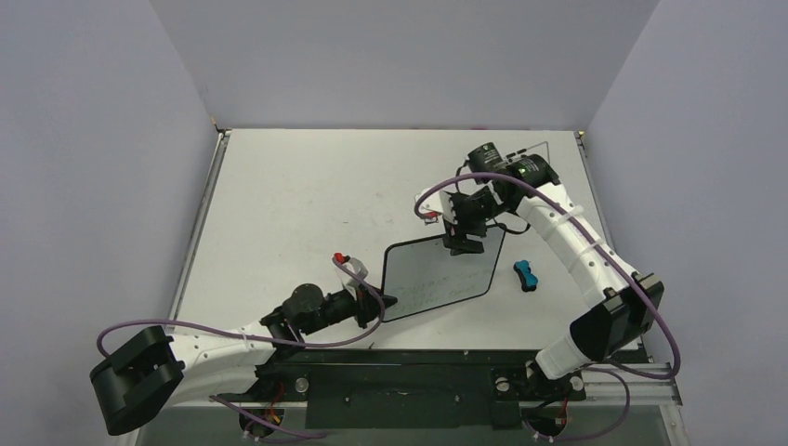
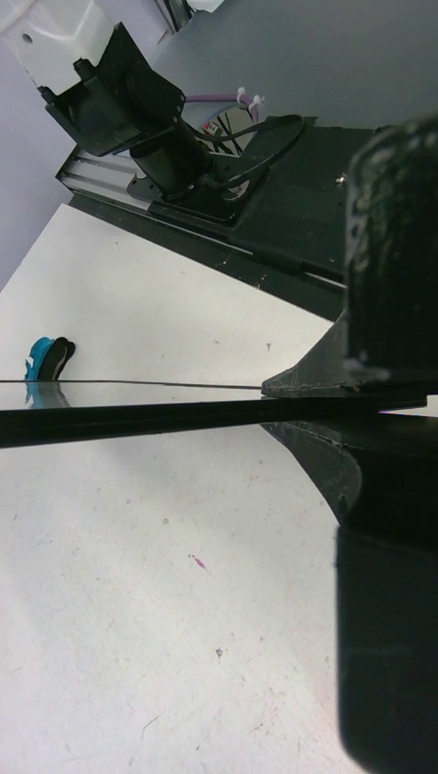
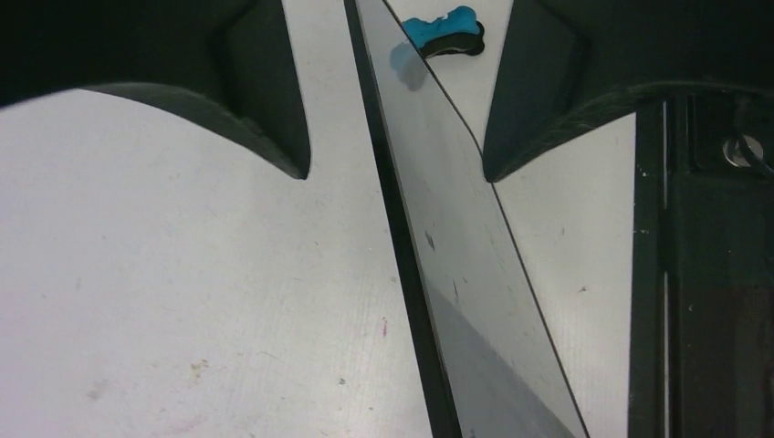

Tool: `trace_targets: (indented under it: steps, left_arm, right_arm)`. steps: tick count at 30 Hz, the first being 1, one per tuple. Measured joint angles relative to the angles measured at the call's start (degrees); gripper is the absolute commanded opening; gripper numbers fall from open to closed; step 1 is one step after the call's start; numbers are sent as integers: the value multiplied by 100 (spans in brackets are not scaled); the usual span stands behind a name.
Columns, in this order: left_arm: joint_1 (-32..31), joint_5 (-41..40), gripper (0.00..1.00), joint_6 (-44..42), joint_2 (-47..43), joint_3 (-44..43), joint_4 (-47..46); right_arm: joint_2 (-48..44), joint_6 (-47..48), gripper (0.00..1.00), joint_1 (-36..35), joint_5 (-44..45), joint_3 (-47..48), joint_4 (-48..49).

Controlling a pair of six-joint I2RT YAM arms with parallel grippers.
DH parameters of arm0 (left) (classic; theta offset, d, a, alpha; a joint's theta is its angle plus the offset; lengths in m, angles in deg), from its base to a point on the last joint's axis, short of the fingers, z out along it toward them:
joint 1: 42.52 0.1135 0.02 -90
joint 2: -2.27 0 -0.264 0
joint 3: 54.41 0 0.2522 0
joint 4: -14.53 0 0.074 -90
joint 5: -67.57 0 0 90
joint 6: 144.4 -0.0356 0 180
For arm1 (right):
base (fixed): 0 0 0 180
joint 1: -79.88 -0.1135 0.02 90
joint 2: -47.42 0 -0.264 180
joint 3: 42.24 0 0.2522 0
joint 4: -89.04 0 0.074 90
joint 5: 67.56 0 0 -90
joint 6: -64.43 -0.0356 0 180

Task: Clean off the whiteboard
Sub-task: Pass from the left arm to the right, then pass from the right arm to the left

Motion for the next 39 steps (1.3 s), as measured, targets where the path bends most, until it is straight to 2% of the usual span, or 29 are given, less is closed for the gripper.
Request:
trace_targets:
  steps: [1,2,3,5,9,10,11,19,27,35,36,38,39]
  left_arm:
    - [-7,11,0,-63,-7,-13,15]
    - [-7,17,0,-116,-7,-28,28]
    - [-11,24,0,-149,-7,-37,31]
    - [-11,35,0,-208,-7,-39,31]
    - [9,74,1,-603,28,-13,232]
    - [-11,105,10,-680,26,-13,199]
    - [-33,140,12,-721,26,9,146]
    - [68,-28,26,-503,22,254,-815]
    - [413,505,30,-269,396,-20,-1770]
    - [498,1091,22,-166,1392,-332,-2485]
    - [509,1143,13,-151,1495,-345,-2581]
    - [540,1224,0,-120,1659,-356,-2730]
    - [575,1261,0,-111,1738,-361,-2776]
  right_arm:
    - [81,-57,48,-72,11,0,-11]
    - [168,-120,42,-160,15,0,-33]
    - [260,-166,25,-236,26,-4,-52]
    - [424,-258,1,-369,61,-52,-83]
    - [420,-188,0,-505,-20,0,-629]
    - [387,-151,0,-520,-9,0,-778]
    - [382,-120,0,-518,-24,0,-861]
    - [450,-146,0,-568,-164,0,-896]
    - [632,-179,0,-568,-114,0,-898]
    - [640,-68,0,-566,68,-17,-992]
    - [643,-52,0,-568,74,-22,-997]
    - [660,-20,0,-568,79,-22,-1023]
    - [678,-7,0,-568,79,-22,-1056]
